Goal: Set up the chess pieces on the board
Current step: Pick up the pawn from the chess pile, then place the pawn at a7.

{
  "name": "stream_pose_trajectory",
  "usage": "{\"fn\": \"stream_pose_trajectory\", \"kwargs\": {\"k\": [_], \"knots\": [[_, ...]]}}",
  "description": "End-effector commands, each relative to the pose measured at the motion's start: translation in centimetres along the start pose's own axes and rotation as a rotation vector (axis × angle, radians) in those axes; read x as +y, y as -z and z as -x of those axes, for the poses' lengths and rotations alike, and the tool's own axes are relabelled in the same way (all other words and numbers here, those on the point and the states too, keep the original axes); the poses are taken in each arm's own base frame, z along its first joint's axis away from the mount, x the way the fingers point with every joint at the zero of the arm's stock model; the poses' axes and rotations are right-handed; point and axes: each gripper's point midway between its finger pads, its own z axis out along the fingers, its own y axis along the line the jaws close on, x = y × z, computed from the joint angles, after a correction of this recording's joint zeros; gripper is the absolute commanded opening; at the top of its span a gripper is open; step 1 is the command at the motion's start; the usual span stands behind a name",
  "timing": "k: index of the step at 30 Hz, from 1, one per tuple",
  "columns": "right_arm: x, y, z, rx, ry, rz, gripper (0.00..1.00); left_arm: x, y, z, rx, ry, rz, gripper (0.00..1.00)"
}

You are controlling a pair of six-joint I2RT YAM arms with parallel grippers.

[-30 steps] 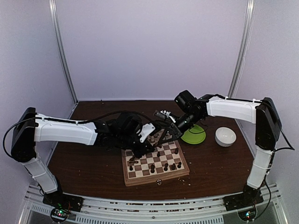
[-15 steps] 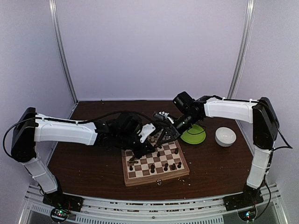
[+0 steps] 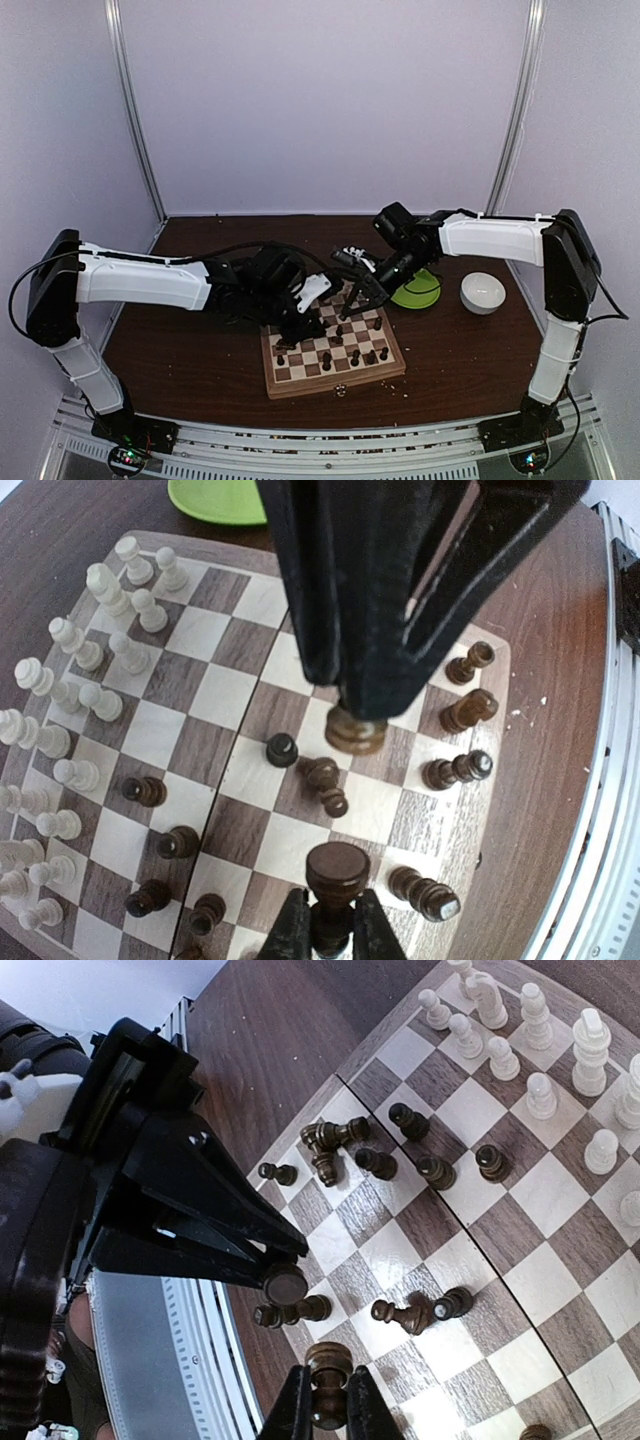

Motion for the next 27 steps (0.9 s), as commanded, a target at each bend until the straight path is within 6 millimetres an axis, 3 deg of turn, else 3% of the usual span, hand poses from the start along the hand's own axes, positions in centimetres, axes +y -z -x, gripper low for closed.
{"fn": "stream_pose_trajectory", "kwargs": {"k": [1, 6, 17, 22, 27], "knots": [[-0.4, 1.1, -0.3, -0.002, 0.065, -0.077, 0.07, 0.0, 0.3, -1.1, 0.033, 0.008, -0.003, 0.0], [-0.6, 1.7, -0.8, 0.023, 0.102, -0.121, 0.07, 0.2, -0.1, -1.5, 0.046, 0.013, 0.002, 0.0], [-2.6, 5.1, -4.3, 0.241, 0.381, -0.427, 0.07, 0.7, 0.5, -1.3, 0.032, 0.024, 0.033, 0.0], [-3.2, 4.5, -5.9, 0.347, 0.466, -0.497, 0.07, 1.0, 0.8, -1.2, 0.027, 0.029, 0.049, 0.0], [-3.3, 2.6, -7.6, 0.419, 0.509, -0.495, 0.07, 1.1, 0.9, -1.1, 0.023, 0.033, 0.059, 0.0]]}}
